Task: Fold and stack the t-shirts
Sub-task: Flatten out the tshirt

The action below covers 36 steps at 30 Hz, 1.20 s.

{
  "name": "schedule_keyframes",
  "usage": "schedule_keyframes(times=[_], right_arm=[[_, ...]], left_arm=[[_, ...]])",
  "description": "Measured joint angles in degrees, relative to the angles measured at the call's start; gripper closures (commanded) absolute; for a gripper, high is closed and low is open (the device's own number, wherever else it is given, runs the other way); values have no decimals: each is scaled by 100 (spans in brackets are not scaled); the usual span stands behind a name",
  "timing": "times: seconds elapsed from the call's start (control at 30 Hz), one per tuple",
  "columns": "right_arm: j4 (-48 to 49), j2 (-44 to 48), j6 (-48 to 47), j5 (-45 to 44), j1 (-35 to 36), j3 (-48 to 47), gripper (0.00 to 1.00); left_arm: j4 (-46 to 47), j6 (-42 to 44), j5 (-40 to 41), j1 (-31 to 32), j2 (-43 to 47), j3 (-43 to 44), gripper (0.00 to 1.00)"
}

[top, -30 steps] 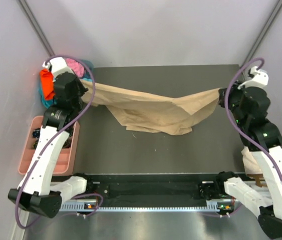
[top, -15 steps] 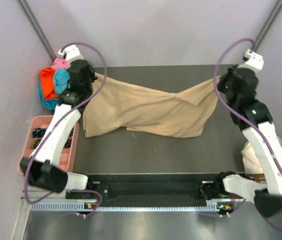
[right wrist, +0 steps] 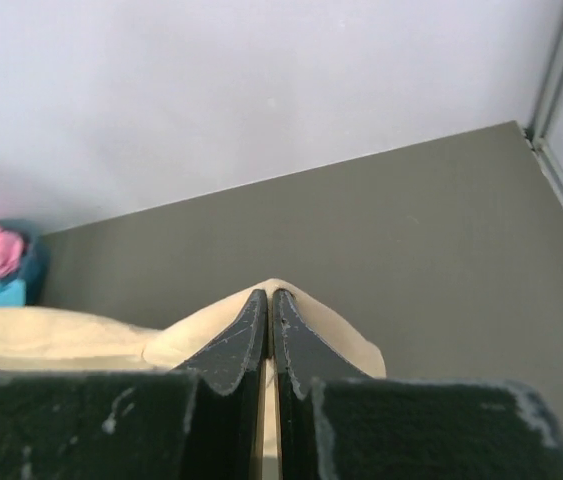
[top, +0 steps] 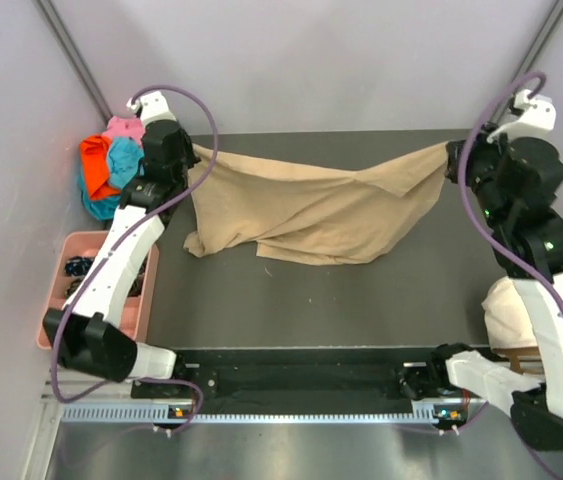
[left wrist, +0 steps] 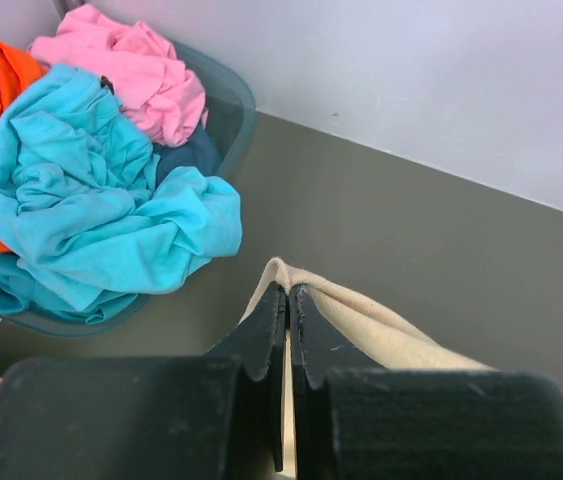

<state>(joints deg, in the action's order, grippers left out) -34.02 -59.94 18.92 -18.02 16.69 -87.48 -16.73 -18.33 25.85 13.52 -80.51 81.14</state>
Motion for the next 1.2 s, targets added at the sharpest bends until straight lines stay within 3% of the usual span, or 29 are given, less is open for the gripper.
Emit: schedule_keyframes(times=[0.37, 0.5, 0.63, 0.77, 0.93, 1.1, 1.2], right_arm=[[-1075, 1226, -140, 496, 0, -686, 100], [-1082, 1537, -129, 264, 0, -859, 100], [-522, 1397, -133, -197, -2, -568, 100], [304, 162, -302, -535, -2, -599, 100], [1147, -2505, -807, -621, -140, -1897, 100], [1145, -4645, -1152, -289, -481, -3976, 100], [1187, -5125, -1333, -50, -560, -4935, 100]], left_arm=[[-931, 2, -826, 0, 1919, -33, 100], [-979, -24, -957, 0, 2103, 83, 100], [-597, -68, -894, 2, 1709, 111, 100], [162, -70, -638, -17, 437, 413, 100], [590, -59, -514, -212, -1781, 1388, 100], [177, -50, -669, -483, -3748, 3923, 100], [22, -33, -789, -568, -4096, 5082, 100]])
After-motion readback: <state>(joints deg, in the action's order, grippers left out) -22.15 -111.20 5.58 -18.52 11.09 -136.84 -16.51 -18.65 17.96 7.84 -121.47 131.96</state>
